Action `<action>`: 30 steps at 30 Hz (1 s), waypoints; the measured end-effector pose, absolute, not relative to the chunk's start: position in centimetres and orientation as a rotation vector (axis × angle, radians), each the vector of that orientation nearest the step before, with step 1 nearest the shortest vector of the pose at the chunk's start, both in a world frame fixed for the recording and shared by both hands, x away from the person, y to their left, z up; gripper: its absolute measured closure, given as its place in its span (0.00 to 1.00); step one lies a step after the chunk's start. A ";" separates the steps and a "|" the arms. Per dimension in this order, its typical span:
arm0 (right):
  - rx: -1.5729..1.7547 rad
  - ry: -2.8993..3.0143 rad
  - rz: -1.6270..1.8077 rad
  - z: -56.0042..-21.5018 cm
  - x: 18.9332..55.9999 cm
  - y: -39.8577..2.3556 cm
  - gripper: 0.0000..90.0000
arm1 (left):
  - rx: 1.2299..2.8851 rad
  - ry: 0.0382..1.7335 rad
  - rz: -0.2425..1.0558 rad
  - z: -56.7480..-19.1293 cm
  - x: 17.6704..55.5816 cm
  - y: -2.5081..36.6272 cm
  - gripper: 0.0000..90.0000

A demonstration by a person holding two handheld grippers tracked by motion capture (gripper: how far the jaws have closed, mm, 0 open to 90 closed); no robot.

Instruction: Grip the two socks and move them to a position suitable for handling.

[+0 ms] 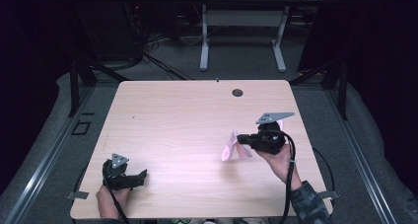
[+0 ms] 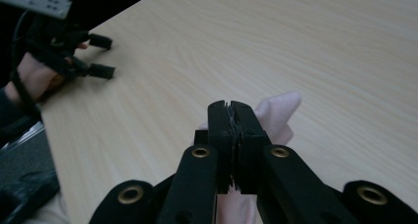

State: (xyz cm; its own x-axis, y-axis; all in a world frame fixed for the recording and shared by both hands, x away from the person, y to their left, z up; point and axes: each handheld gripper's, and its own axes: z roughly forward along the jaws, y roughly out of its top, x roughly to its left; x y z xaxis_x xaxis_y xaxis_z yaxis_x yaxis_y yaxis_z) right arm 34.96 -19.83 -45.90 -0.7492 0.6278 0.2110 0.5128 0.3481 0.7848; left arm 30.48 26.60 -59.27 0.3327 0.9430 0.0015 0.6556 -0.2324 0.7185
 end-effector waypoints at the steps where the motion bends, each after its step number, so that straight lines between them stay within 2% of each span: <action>1: 1.003 2.519 1.375 -46.1 34.1 -18.7 0.98 | 1.979 1.399 0.594 -59.3 30.5 26.6 0.04; 7: 0.903 2.633 1.394 -47.2 32.2 -15.9 0.98 | 1.975 1.400 0.593 -59.3 30.5 26.6 0.04; 15: 0.921 2.789 1.316 -51.6 30.9 -13.5 0.97 | 1.975 1.400 0.594 -59.3 30.5 26.6 0.04; 16: 0.931 2.815 1.276 -52.7 30.9 -13.4 0.86 | 1.975 1.401 0.593 -59.3 30.5 26.6 0.04; 19: 0.976 2.800 1.301 -53.5 31.1 -14.1 0.63 | 1.975 1.400 0.593 -59.3 30.5 26.6 0.04; 21: 0.991 2.765 1.311 -53.2 31.4 -14.9 0.53 | 1.975 1.400 0.593 -59.3 30.5 26.6 0.04; 22: 0.991 2.765 1.311 -53.2 31.4 -14.9 0.53 | 1.975 1.400 0.593 -59.3 30.5 26.6 0.04; 23: 1.008 2.714 1.314 -52.4 32.1 -16.1 0.43 | 1.979 1.399 0.594 -59.3 30.5 26.6 0.04; 24: 1.008 2.714 1.314 -52.4 32.1 -16.1 0.43 | 1.979 1.399 0.594 -59.3 30.5 26.6 0.04; 26: 1.014 2.657 1.267 -51.3 33.0 -17.5 0.34 | 1.972 1.401 0.597 -59.3 30.5 26.6 0.04; 27: 1.014 2.657 1.267 -51.3 33.0 -17.5 0.34 | 1.972 1.401 0.597 -59.3 30.5 26.6 0.04; 28: 1.025 2.611 1.210 -50.5 33.9 -18.6 0.23 | 1.972 1.401 0.597 -59.3 30.5 26.6 0.04; 30: 1.030 2.590 1.181 -50.4 34.2 -18.9 0.20 | 1.972 1.401 0.596 -59.3 30.5 26.6 0.04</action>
